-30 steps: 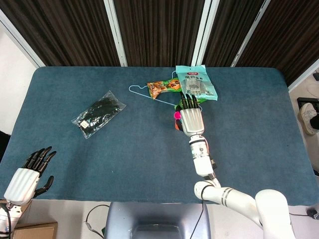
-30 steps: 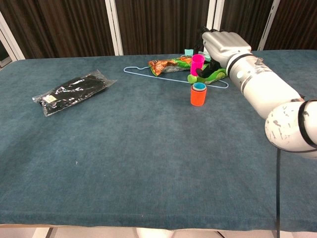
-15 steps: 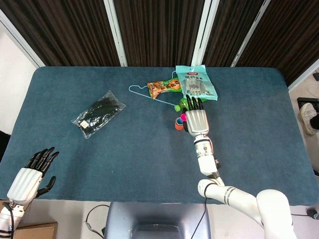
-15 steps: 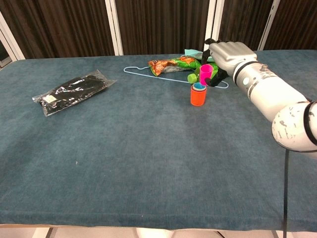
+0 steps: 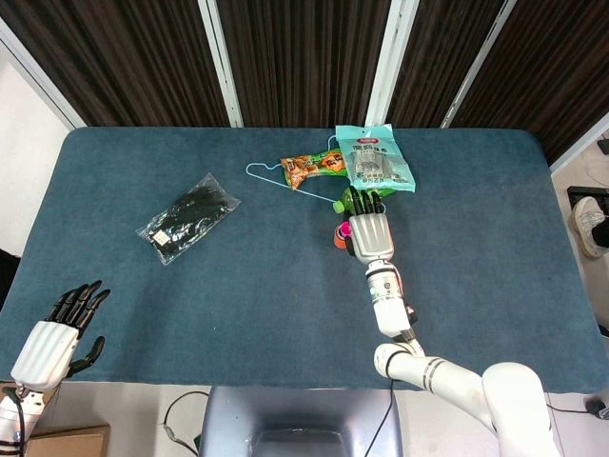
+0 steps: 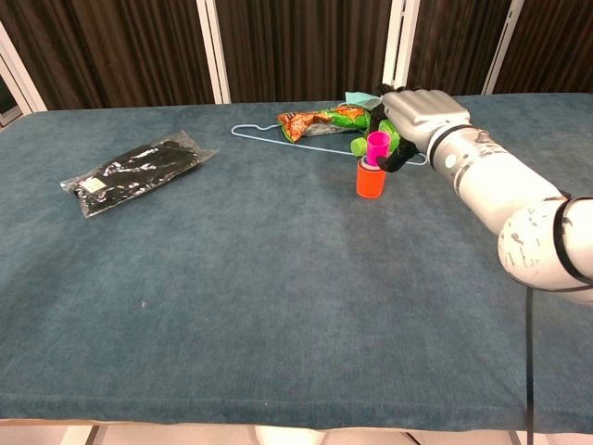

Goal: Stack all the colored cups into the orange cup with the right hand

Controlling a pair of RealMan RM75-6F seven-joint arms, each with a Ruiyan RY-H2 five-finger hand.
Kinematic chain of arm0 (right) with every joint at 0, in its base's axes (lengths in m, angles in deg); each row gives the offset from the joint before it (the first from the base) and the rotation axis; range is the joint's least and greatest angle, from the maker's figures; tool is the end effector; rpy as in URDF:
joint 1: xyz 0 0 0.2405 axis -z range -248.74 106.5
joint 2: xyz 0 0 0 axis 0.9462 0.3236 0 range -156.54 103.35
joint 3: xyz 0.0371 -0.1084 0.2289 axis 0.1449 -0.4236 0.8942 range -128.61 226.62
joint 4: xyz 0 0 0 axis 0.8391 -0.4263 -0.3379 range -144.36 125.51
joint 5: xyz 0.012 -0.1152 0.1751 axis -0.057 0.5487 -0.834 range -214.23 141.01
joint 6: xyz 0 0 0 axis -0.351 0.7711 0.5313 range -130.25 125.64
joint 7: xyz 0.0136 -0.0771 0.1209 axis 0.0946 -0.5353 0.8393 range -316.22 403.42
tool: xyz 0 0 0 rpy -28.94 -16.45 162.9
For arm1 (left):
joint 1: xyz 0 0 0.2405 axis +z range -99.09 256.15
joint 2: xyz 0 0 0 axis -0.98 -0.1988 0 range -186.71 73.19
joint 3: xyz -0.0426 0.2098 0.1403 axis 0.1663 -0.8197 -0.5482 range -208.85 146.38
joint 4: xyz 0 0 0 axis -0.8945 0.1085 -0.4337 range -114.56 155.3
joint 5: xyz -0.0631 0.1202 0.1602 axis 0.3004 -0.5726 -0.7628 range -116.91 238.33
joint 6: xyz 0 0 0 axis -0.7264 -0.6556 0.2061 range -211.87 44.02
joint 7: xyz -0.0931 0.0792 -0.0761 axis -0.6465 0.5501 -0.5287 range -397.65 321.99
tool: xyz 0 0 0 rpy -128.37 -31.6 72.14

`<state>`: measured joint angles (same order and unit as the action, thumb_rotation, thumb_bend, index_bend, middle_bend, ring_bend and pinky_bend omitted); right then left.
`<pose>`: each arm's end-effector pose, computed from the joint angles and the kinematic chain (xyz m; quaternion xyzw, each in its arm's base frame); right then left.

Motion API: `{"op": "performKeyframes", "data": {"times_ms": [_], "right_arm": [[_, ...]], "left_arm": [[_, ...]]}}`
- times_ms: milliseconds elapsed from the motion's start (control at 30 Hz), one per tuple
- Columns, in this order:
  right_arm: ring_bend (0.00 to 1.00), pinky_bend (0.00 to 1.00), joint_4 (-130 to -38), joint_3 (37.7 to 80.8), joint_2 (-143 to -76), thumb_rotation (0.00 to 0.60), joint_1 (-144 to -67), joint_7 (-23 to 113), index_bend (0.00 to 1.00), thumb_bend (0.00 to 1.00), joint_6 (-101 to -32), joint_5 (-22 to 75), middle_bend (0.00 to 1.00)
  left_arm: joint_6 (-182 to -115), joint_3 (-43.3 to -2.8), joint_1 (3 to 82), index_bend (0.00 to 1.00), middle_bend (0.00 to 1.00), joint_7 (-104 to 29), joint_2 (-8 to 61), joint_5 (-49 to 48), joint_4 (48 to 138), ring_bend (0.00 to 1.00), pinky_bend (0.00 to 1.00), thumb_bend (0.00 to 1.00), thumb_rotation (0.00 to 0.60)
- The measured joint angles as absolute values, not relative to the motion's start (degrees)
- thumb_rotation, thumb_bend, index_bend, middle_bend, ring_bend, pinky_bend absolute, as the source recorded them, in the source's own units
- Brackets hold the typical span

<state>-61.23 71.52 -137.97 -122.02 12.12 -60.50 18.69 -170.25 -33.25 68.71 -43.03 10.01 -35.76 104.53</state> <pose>-0.1305 -0.4182 -0.0575 0.6635 -0.3366 0.3510 0.5685 -0.3017 0.1892 0.1376 -0.6754 -0.3393 -0.4172 0.5046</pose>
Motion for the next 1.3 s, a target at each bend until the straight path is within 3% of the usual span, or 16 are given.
{"op": "performKeyframes", "data": {"times_ms": [133, 200, 233, 300, 333, 567, 700, 800, 933, 1067, 1300], "right_arm": [[0.00, 0.00, -60.6, 71.3, -138.4, 0.600, -122.3, 12.1, 0.55, 0.49, -60.1, 18.6, 0.04], [0.00, 0.00, -60.6, 71.3, -138.4, 0.600, -122.3, 11.9, 0.36, 0.49, -59.8, 18.4, 0.03], [0.00, 0.00, -60.7, 71.3, -138.3, 0.600, -122.2, 11.6, 0.20, 0.49, -59.6, 18.0, 0.01], [0.00, 0.00, -61.3, 71.3, -138.0, 0.600, -122.1, 10.5, 0.04, 0.49, -58.9, 16.9, 0.00], [0.00, 0.00, -62.0, 71.3, -137.6, 0.600, -122.0, 9.8, 0.00, 0.49, -58.5, 16.1, 0.00], [0.00, 0.00, -72.0, 69.8, -131.9, 0.600, -119.0, 9.2, 0.00, 0.49, -60.7, 17.3, 0.00], [0.00, 0.00, -82.9, 66.0, -125.0, 0.600, -114.0, 11.0, 0.00, 0.39, -65.3, 22.3, 0.00], [0.00, 0.00, -93.3, 59.9, -116.6, 0.600, -107.4, 12.6, 0.00, 0.35, -70.7, 28.1, 0.00], [0.00, 0.00, -102.8, 48.4, -105.2, 0.600, -95.3, 16.4, 0.00, 0.34, -81.6, 37.3, 0.00], [0.00, 0.00, -102.5, 43.1, -101.6, 0.600, -86.7, 23.8, 0.00, 0.33, -90.1, 42.4, 0.00], [0.00, 0.00, -101.3, 41.9, -96.9, 0.600, -81.9, 30.7, 0.00, 0.33, -92.6, 47.6, 0.00]], "left_arm": [[-170.3, -33.2, 68.7, 0.00, 0.00, -43.0, 10.0, -35.7, 104.5, 0.03, 0.13, 0.46, 0.600], [-170.4, -33.2, 68.8, 0.00, 0.00, -43.1, 10.0, -35.7, 104.5, 0.03, 0.13, 0.46, 0.600], [-170.3, -33.2, 68.7, 0.00, 0.00, -43.1, 10.0, -35.7, 104.4, 0.03, 0.13, 0.46, 0.600], [-170.4, -33.2, 68.7, 0.00, 0.00, -43.2, 10.0, -35.7, 104.4, 0.03, 0.13, 0.46, 0.600], [-170.4, -33.2, 68.7, 0.00, 0.00, -43.2, 10.0, -35.8, 104.4, 0.03, 0.13, 0.46, 0.600], [-170.8, -33.3, 68.9, 0.00, 0.00, -43.3, 9.9, -36.0, 104.4, 0.03, 0.13, 0.46, 0.600], [-171.5, -33.2, 69.1, 0.00, 0.00, -43.4, 9.8, -36.0, 104.3, 0.03, 0.13, 0.46, 0.600], [-172.0, -33.0, 69.3, 0.00, 0.00, -43.1, 9.9, -36.0, 104.3, 0.01, 0.13, 0.46, 0.600], [-172.2, -32.9, 69.5, 0.00, 0.00, -41.9, 10.4, -36.1, 104.4, 0.00, 0.13, 0.46, 0.600], [-172.0, -33.2, 69.4, 0.00, 0.00, -40.0, 10.9, -36.7, 104.6, 0.00, 0.12, 0.46, 0.600], [-172.6, -33.6, 69.8, 0.00, 0.00, -38.4, 11.5, -37.6, 105.1, 0.00, 0.11, 0.46, 0.600]]}}
